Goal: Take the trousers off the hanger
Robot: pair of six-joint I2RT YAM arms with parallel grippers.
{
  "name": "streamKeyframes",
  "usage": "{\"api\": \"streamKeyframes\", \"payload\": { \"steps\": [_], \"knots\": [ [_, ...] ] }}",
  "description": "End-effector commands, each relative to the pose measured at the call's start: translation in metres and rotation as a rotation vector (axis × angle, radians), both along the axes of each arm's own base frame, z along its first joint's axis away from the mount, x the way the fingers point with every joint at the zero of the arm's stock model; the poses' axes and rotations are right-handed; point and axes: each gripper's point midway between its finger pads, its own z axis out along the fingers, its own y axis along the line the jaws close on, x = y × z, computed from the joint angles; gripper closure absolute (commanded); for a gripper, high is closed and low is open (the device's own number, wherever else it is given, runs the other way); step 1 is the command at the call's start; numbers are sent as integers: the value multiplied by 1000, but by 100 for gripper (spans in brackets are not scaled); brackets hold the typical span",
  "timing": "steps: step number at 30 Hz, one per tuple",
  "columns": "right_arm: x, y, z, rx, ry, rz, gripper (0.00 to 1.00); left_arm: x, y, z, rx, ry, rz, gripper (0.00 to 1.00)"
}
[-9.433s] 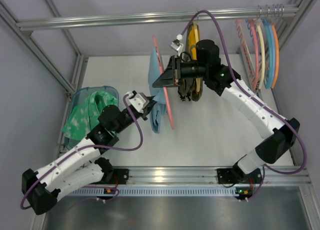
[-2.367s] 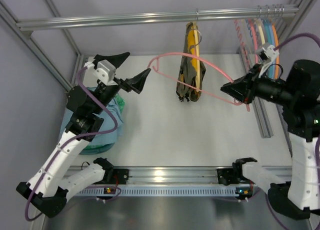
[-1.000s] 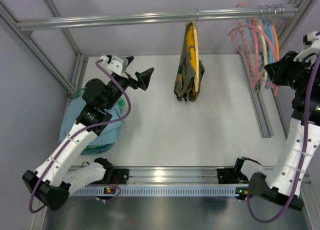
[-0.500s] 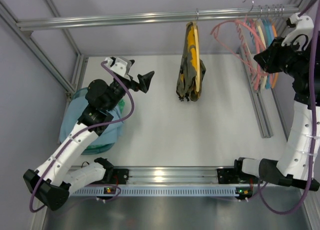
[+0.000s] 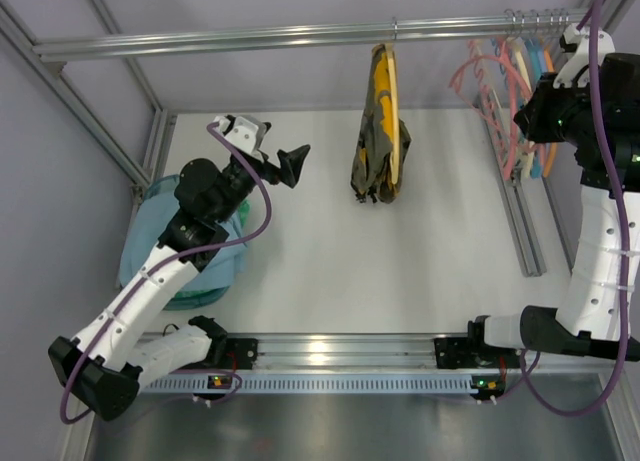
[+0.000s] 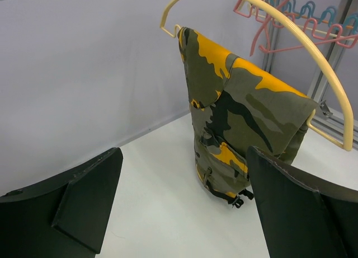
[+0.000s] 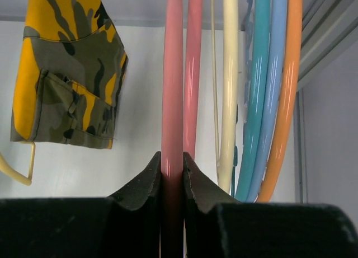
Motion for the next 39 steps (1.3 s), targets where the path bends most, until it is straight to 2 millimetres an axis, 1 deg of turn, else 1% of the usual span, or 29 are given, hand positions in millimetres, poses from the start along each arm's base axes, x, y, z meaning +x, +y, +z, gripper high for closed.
{"api": "streamKeyframes", "payload": {
  "steps": [1,5,6,7,8,11,13,14,15,16,17,18,19,20,21,23,24,25,27,29,30,31,33,34,35,36,37,38,39],
  "knots": [
    [6,-5,19,-35,-72,-19,100,3,-1,2,-20,-4,4,2],
    [4,1,14,-26,-68,16,100,3,-2,0,-16,3,-5,2],
    [2,1,14,-23,-71,15,99,1,-6,-2,-9,9,-27,2],
    [2,2,9,-16,-61,14,92,1,-8,-3,-3,13,-38,2],
    [-1,3,12,-14,-76,17,89,0,-10,-5,6,24,-50,2],
    [-10,3,9,-6,-76,5,82,-2,-15,-9,8,46,-78,2],
    [-18,2,4,-9,-74,-2,81,0,-17,-15,15,77,-89,2],
    [-20,1,1,-12,-72,-10,80,1,-19,-18,24,101,-95,2],
    [-23,1,-2,-11,-71,-11,78,5,-23,-20,32,165,-98,2],
    [-24,1,-13,-7,-45,-11,75,7,-25,-29,43,233,-95,2],
    [-31,3,-14,-2,-51,-5,74,10,-27,-34,51,284,-94,2],
    [-33,4,-16,2,-54,-3,73,19,-33,-27,41,321,-93,2],
    [-40,5,-24,7,-43,1,70,20,-37,-52,82,423,-103,2],
    [-42,6,-27,11,-42,7,69,18,-36,-46,78,429,-101,2],
    [-44,8,-30,11,-37,15,68,19,-40,-54,87,468,-123,2],
    [-52,17,-36,27,-36,65,66,18,-41,-57,94,502,-136,2],
    [-54,22,-38,36,-39,90,65,17,-46,-63,97,528,-167,2],
    [-58,33,-40,62,-50,148,62,17,-43,-65,97,556,-166,2],
    [-60,46,-44,110,-51,206,59,14,-48,-73,75,624,-211,2],
    [-58,61,-53,159,-42,288,57,16,-41,-80,43,701,-221,2],
    [-57,67,-56,203,-30,300,57,15,-44,-86,9,771,-263,2],
    [-53,74,-65,221,-6,327,55,22,-33,-89,-24,813,-246,2],
    [-44,86,-64,234,-19,368,52,27,-22,-97,-95,918,-235,2],
    [-41,102,-69,234,1,425,50,34,-7,-99,-132,947,-215,2],
    [-35,110,-65,228,-22,452,49,36,1,-102,-149,970,-200,2],
    [-34,118,-66,227,-22,480,48,35,9,-106,-155,996,-178,2],
    [-32,133,-68,224,-15,524,44,38,24,-106,-166,998,-143,2],
    [-30,140,-68,220,-21,545,41,39,32,-107,-156,987,-108,2],
    [-27,148,-63,212,-52,568,38,32,39,-103,-127,958,-93,2]
  ]
}}
